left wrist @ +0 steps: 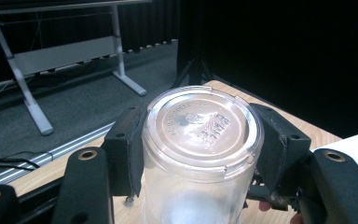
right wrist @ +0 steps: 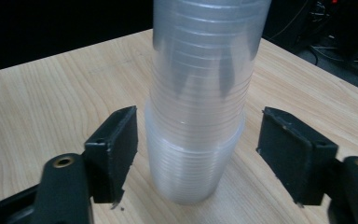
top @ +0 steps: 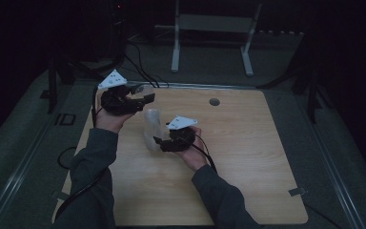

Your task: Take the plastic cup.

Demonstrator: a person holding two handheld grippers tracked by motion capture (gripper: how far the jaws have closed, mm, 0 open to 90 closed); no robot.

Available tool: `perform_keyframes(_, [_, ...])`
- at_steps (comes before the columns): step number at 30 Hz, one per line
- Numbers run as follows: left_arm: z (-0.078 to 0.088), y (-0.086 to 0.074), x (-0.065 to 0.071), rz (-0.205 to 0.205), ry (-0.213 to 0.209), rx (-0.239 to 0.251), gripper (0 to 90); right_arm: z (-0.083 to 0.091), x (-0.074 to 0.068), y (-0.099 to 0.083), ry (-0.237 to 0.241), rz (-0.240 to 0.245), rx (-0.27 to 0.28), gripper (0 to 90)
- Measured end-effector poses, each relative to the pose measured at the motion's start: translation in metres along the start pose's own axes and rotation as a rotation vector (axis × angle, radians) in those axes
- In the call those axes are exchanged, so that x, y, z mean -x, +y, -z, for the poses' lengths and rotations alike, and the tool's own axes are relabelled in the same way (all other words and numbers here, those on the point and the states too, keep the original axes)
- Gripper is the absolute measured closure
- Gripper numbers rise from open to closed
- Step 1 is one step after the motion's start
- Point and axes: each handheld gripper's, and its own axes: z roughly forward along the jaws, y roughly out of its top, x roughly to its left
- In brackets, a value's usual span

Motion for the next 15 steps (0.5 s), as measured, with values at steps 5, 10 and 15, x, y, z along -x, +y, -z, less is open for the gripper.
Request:
perform_keyframes(5, [0.002, 0.0039, 0.001, -0.004, -0.003, 0.005, 41.4, 0.0029, 0.0003, -0.0001, 0.0, -0.001, 0.003, 32.1])
perform_keyframes(10, [0.0039, 0.0059, 0.0031, -0.003, -0.008, 0.007, 41.5, 0.005, 0.0018, -0.0005, 0.006, -0.01, 0.012, 32.3])
perform_keyframes(15, [0.006, 0.0084, 0.0061, -0.008, -0.013, 0.012, 41.5, 0.0053, 0.0015, -0.0017, 0.011, -0.009, 0.008, 32.3])
